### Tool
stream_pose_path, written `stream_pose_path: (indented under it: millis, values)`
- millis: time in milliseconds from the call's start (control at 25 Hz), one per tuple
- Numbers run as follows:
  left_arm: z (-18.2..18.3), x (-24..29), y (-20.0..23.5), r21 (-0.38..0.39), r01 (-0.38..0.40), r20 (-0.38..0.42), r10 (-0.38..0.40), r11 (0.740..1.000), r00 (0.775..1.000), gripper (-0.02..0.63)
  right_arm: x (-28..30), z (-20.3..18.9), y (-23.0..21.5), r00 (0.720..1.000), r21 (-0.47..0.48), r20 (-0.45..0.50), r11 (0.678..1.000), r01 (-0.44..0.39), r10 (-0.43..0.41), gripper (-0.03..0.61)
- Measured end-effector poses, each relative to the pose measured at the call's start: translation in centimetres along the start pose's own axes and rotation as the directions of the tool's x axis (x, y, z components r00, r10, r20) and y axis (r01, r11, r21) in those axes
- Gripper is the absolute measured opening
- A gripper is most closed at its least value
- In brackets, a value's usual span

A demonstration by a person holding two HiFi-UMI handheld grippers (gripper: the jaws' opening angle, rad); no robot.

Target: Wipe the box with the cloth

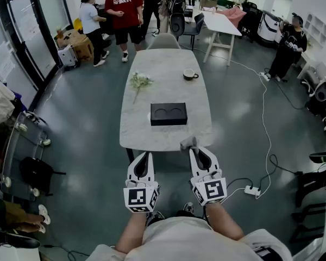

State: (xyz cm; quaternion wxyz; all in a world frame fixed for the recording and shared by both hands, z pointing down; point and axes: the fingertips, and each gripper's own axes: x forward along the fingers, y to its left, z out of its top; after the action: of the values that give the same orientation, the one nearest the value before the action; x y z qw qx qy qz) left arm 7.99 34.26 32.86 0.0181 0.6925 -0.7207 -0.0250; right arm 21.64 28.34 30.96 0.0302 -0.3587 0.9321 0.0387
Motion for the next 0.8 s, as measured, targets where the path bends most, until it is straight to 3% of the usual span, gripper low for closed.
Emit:
stream_pose_path:
  millis: [560,800]
  values:
    - [-2.6,-3.3,4.7,-0.025,0.058,-0.045,-0.059,0.998,0.997,0.023,1.0,-1.6,6.2,0.999,-0.013,-0.031,1.000,0.012,-0.012,0.043]
    - [-4.6,-1.8,5.5,-0.062,0.074,-0.077,-0.079,0.995,0.994,0.023,2.4,-3.5,5.8,0.997,-0.023,-0.082,1.000,0.011,-0.013,0.043]
